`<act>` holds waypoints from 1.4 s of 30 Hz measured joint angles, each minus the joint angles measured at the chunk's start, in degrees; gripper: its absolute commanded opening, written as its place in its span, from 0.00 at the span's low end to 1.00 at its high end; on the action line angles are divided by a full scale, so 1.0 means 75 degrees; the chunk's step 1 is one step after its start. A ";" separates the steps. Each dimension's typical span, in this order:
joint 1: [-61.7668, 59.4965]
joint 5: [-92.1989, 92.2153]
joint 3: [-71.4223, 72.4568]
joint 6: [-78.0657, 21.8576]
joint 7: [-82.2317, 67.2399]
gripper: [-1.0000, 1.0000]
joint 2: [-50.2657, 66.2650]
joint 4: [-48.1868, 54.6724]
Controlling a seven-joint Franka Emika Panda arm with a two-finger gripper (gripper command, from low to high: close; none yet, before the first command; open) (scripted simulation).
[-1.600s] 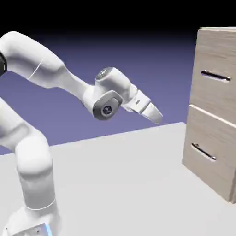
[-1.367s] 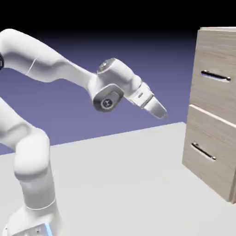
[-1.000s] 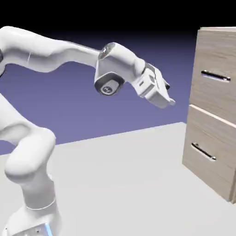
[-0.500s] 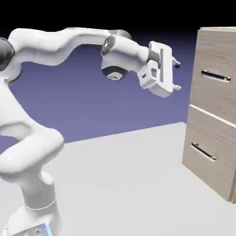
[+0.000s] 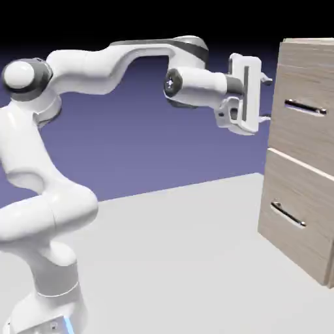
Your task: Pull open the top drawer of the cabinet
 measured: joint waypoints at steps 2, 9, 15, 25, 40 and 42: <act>-0.0429 0.0664 0.0353 -0.0107 -0.0064 0.50 -0.0059 0.0216; -0.1930 0.2990 0.1590 -0.0483 -0.0286 0.50 -0.0263 0.0971; -0.2942 0.3692 0.2356 -0.0513 -0.0176 0.50 -0.0434 0.1711; -0.2844 0.3700 0.2262 -0.0586 -0.0135 0.00 -0.0483 0.1572; 0.1308 0.3022 -0.1069 -0.1213 0.0035 0.00 -0.1462 -0.2244; 0.1862 0.2803 -0.1510 -0.1234 0.0179 0.00 -0.1771 -0.2764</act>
